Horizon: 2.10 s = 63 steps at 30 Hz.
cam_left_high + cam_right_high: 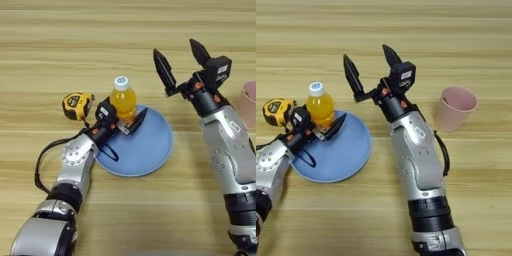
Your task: Move the objects on the table
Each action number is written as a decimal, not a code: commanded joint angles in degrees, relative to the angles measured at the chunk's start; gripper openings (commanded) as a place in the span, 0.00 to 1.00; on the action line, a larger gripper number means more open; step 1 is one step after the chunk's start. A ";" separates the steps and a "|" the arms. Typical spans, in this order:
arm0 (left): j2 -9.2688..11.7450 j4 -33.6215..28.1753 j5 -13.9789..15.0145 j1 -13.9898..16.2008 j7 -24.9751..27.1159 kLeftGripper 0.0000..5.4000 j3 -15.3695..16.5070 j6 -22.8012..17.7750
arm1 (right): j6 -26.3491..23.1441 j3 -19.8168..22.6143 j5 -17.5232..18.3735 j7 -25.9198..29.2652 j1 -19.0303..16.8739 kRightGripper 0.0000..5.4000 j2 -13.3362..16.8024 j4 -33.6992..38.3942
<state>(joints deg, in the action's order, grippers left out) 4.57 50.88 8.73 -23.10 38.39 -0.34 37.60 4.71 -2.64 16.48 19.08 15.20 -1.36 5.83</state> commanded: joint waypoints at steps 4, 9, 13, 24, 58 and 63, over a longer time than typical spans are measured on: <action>0.29 0.25 -0.72 -0.22 -0.25 1.00 -0.02 0.81 | 4.30 2.92 -9.59 -6.73 2.95 1.00 3.47 -11.46; 0.16 -0.77 0.35 0.02 0.71 1.00 0.27 1.29 | 5.15 2.72 -13.19 -8.22 5.68 1.00 5.04 -23.94; 0.13 -1.35 0.94 0.25 1.48 1.00 0.40 1.47 | 7.13 3.41 -14.32 -9.31 8.12 1.00 5.47 -32.85; -0.02 -2.47 2.64 0.15 2.37 1.00 1.83 1.93 | 12.41 4.52 -14.71 -9.30 13.16 1.00 6.05 -48.47; -0.70 -7.77 8.72 1.04 6.67 0.63 4.95 1.89 | 14.67 4.98 -14.51 -9.25 14.26 1.00 5.25 -51.95; -0.62 -12.81 10.58 1.59 4.97 0.63 6.49 0.71 | 14.65 4.89 -14.69 -9.52 14.19 1.00 5.10 -51.87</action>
<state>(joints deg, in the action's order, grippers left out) 3.89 41.34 18.37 -21.17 44.51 5.45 38.63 19.29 2.12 1.80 9.63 28.66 3.89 -45.85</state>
